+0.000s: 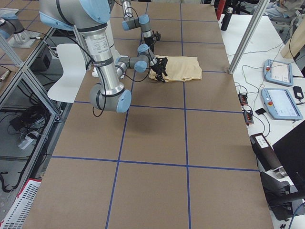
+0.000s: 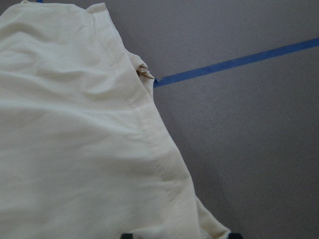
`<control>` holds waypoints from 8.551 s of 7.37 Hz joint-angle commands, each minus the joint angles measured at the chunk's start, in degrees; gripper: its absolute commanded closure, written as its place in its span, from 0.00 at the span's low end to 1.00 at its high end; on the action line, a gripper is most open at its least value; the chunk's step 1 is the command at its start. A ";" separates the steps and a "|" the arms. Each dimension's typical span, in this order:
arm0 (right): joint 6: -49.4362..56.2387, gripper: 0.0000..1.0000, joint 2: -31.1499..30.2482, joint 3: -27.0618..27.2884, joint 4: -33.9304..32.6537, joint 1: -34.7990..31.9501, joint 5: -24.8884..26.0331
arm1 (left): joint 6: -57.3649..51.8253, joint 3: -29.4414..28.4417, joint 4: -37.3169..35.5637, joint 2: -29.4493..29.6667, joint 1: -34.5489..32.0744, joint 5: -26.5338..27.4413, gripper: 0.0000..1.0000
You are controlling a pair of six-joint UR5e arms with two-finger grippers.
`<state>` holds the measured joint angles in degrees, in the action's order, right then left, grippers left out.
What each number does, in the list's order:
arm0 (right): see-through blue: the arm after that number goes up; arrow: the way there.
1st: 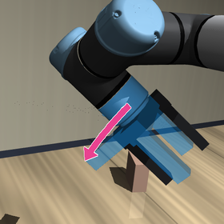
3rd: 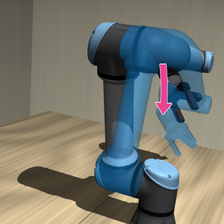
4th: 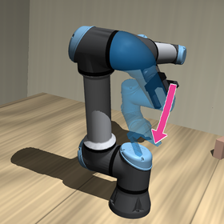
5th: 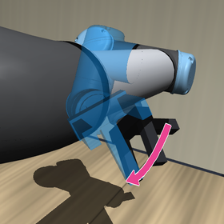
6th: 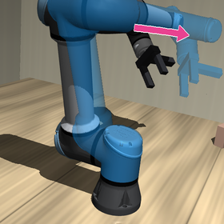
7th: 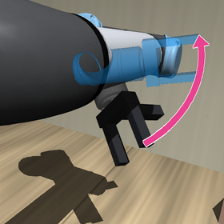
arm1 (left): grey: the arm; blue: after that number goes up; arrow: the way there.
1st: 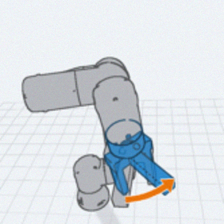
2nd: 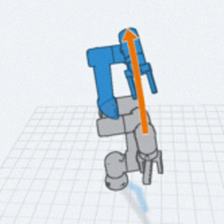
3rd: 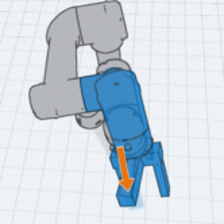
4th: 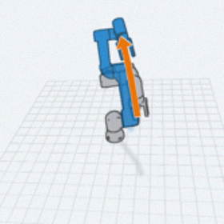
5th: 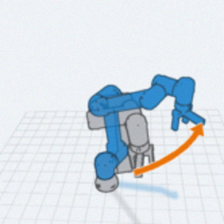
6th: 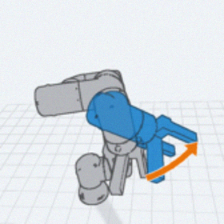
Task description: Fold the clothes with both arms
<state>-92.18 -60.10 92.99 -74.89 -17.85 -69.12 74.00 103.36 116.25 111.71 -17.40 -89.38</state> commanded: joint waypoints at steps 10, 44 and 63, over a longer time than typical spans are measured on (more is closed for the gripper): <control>-1.07 1.00 -11.32 18.93 -0.61 9.02 2.92 | 1.92 15.59 -6.79 -3.86 2.88 -0.18 1.00; 7.07 0.73 21.25 -26.09 3.49 -20.62 -10.24 | -42.54 -11.87 -4.46 11.69 -29.44 -15.65 0.00; 94.81 0.00 -45.82 21.78 -21.01 -75.76 -62.19 | -73.30 9.34 -11.44 -27.60 -62.54 -31.55 0.00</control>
<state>2.02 -107.33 112.75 -87.53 -93.42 -131.49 0.98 114.44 108.92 84.61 -76.61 -120.60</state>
